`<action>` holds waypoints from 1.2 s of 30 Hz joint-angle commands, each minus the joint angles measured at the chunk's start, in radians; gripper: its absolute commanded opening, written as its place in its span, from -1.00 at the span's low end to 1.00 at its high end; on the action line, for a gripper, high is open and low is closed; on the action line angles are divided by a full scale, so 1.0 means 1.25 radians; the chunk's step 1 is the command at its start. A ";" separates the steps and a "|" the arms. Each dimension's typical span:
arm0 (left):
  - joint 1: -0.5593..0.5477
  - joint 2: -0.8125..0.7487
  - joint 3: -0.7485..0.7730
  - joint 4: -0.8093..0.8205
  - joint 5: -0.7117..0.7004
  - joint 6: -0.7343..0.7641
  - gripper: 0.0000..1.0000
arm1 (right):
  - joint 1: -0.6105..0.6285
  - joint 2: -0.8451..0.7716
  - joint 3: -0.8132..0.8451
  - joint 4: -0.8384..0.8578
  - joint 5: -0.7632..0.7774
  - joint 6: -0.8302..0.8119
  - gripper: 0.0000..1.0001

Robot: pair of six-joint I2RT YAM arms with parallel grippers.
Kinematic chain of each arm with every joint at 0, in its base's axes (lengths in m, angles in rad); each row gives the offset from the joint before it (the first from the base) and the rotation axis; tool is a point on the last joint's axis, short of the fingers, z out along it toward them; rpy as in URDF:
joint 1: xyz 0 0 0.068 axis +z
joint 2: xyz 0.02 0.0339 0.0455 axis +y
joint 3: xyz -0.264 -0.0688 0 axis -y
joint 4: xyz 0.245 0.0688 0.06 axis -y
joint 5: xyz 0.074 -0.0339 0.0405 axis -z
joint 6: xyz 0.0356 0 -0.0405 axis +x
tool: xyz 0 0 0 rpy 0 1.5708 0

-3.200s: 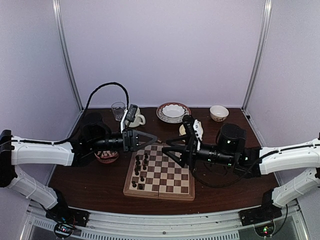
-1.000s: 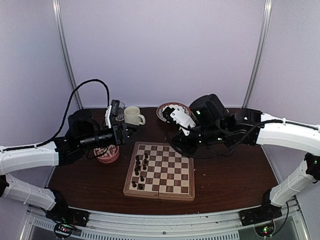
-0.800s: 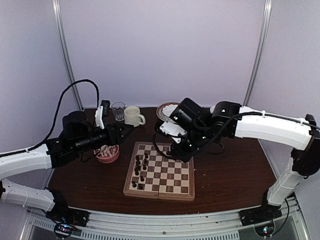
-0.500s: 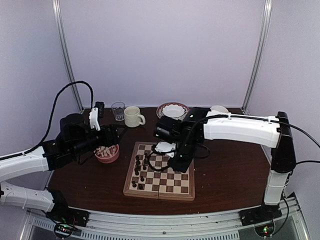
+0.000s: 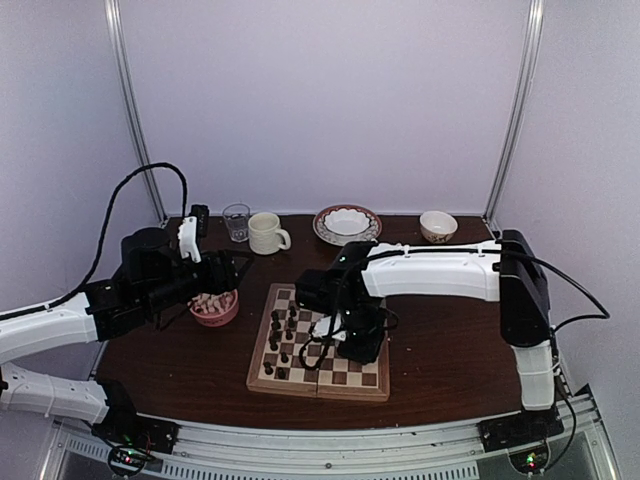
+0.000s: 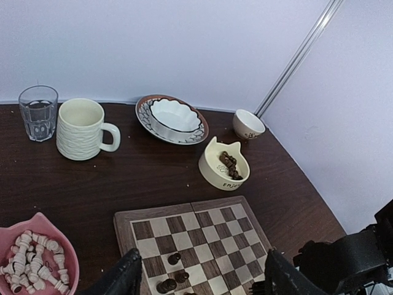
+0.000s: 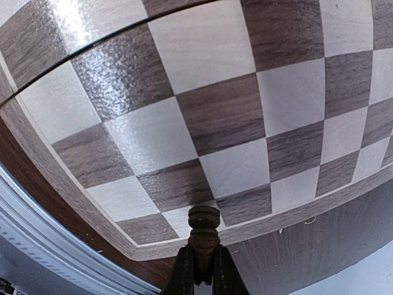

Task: Set up the chess pieces on the board
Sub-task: Place the knight on the chessboard.

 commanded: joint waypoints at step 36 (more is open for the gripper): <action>-0.219 0.379 0.359 -0.266 0.136 0.258 0.28 | -0.231 -0.640 -0.723 1.016 0.176 0.251 0.28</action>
